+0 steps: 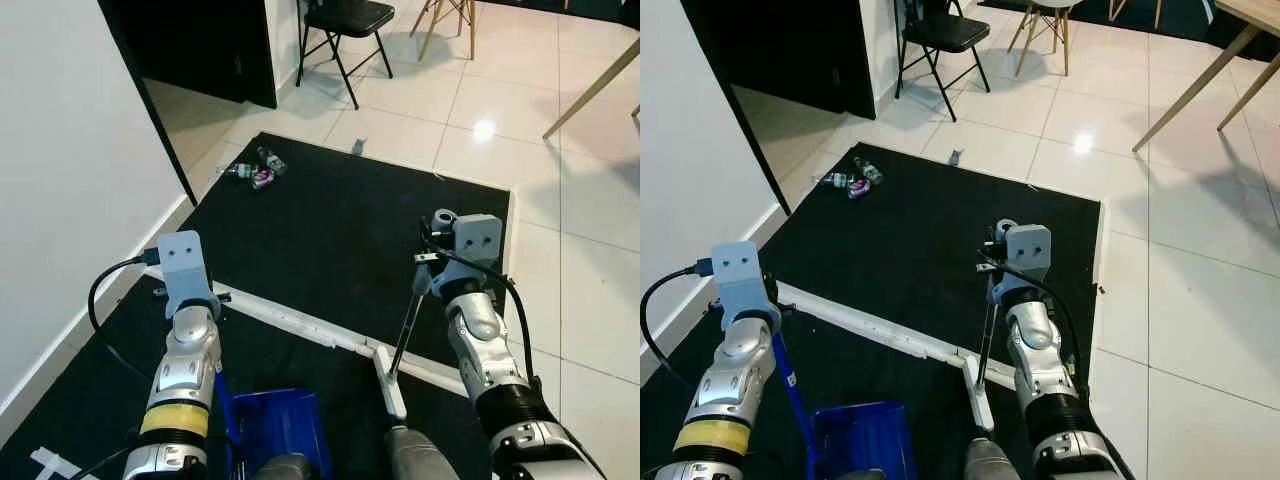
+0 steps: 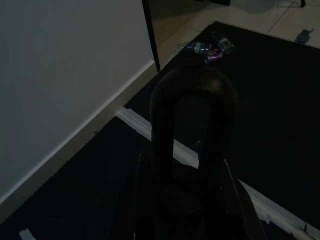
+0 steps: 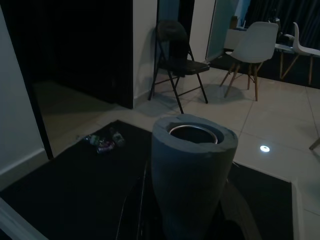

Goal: Sweep floor

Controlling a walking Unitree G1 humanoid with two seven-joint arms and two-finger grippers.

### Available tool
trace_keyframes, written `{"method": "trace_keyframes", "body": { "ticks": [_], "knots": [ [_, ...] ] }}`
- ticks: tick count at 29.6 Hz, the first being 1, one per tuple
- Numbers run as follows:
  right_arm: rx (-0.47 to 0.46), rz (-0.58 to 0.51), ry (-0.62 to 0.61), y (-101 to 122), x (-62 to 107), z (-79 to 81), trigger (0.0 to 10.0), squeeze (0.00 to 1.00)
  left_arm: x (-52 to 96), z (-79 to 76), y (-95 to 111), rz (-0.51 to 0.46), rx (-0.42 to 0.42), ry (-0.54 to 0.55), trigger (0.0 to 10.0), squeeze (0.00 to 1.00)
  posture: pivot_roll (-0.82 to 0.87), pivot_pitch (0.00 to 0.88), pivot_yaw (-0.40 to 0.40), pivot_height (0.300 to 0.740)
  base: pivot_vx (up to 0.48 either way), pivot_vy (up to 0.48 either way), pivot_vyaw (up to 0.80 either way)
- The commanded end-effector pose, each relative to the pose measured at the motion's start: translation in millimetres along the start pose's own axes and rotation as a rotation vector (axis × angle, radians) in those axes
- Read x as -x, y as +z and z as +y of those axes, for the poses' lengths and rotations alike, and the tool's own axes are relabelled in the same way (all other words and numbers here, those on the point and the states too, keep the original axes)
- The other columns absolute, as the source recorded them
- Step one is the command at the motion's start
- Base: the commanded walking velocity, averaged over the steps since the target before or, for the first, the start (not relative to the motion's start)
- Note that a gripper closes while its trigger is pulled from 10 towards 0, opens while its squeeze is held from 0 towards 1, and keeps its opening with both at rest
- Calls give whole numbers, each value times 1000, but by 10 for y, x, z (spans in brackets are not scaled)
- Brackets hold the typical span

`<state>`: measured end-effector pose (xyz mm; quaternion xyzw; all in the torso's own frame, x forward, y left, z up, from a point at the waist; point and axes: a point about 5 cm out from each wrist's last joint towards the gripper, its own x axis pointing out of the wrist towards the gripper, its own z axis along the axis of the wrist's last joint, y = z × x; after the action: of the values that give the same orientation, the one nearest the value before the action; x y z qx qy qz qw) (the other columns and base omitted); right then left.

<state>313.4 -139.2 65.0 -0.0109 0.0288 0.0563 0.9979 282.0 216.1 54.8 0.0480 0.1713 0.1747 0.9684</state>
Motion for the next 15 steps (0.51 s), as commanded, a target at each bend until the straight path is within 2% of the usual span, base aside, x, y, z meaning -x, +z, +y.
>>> {"method": "trace_keyframes", "body": {
  "ticks": [1, 5, 9, 11, 12, 13, 15],
  "knots": [
    [21, -20, -7, 21, -12, -40, 10000, 0, 29, -43, -101, 8, -50, 7, 10000, 0, 24, 50, -39, 740, 0, 0, 0],
    [58, 15, -10, -94, 43, -70, 10000, 0, 53, -112, -200, -5, -45, -27, 10000, 0, 19, 50, -43, 740, 0, 0, 0],
    [66, 26, -8, -133, 65, -77, 10000, 0, 63, -106, -236, -9, -43, -25, 10000, 0, 17, 52, -42, 740, 0, 0, 0],
    [78, 35, -4, -174, 89, -93, 10000, 0, 78, -96, -249, -11, 35, -13, 10000, 0, 12, 54, -39, 740, 0, 0, 0],
    [78, 35, -4, -174, 89, -93, 10000, 0, 78, -96, -249, -11, 35, -13, 10000, 0, 12, 54, -39, 740, 0, 0, 0],
    [84, 32, -3, -179, 98, -112, 10000, 0, 68, -87, -210, -8, 172, 13, 10000, 0, 9, 55, -38, 740, 0, 0, 0],
    [83, 25, -10, -159, 90, -138, 10000, 0, 23, -114, -73, -34, 282, 29, 10000, 0, 4, 55, -38, 740, 0, 0, 0]
  ]
}}
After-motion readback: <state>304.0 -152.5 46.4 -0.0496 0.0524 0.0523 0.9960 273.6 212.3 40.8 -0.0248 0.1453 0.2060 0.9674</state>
